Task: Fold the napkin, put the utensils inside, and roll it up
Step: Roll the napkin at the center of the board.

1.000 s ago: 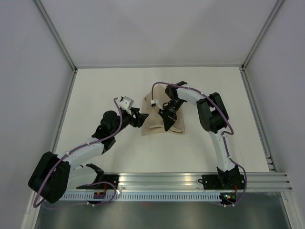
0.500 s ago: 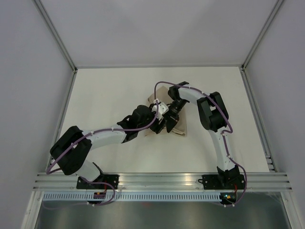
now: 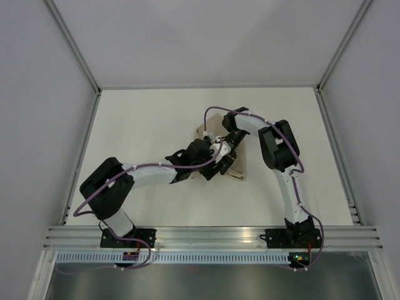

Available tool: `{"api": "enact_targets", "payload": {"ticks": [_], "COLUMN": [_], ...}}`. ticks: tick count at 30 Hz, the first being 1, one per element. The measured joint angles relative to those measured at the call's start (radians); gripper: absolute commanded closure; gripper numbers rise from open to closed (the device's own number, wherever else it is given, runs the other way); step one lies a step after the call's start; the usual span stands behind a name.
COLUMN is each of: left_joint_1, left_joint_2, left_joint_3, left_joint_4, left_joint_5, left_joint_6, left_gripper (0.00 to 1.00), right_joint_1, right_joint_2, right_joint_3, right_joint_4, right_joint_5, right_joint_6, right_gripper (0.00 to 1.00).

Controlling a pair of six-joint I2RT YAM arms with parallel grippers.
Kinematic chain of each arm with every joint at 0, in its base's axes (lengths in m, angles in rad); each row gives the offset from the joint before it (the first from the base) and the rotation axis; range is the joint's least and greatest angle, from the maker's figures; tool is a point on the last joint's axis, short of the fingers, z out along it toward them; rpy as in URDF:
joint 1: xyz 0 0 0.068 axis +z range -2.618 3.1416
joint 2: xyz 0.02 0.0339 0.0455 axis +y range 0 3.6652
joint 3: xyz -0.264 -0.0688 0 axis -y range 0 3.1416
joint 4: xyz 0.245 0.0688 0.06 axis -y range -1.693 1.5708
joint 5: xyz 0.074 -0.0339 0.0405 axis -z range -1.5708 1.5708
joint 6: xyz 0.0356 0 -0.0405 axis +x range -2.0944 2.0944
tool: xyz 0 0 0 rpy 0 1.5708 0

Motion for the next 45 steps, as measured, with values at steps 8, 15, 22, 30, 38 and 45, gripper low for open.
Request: {"api": "enact_targets", "payload": {"ticks": [8,15,22,30,38,45], "left_joint_1": [-0.025,-0.049,-0.050,-0.050,-0.053,-0.067], "left_joint_2": [0.058,0.119,0.141,0.164,0.179,0.179], "left_joint_3": [0.039,0.075,0.095,0.112,0.140,0.151], "left_joint_4": [-0.032,-0.069,-0.099,-0.112,-0.139,-0.163], "left_joint_5": [0.001,0.019,0.018,0.018,0.023,0.051], "left_joint_6": [0.014,0.023,0.036,0.046,0.059,0.066], "left_gripper": [0.25,0.25,0.30,0.52,0.82,0.98], "right_joint_1": [-0.001,-0.009,-0.016,-0.027,-0.039,-0.050], "right_joint_2": [0.017,0.032,0.043,0.051,0.060,0.054], "right_joint_3": [0.022,0.035,0.046,0.052,0.060,0.056], "right_joint_4": [-0.024,-0.047,-0.067,-0.088,-0.106,-0.100], "right_joint_5": [-0.003,-0.010,-0.012,-0.011,-0.009,-0.014], "right_joint_6": [-0.002,-0.009,-0.018,-0.027,-0.037,-0.001], "right_gripper": [0.79,0.79,0.79,0.79,0.76,0.59]}}
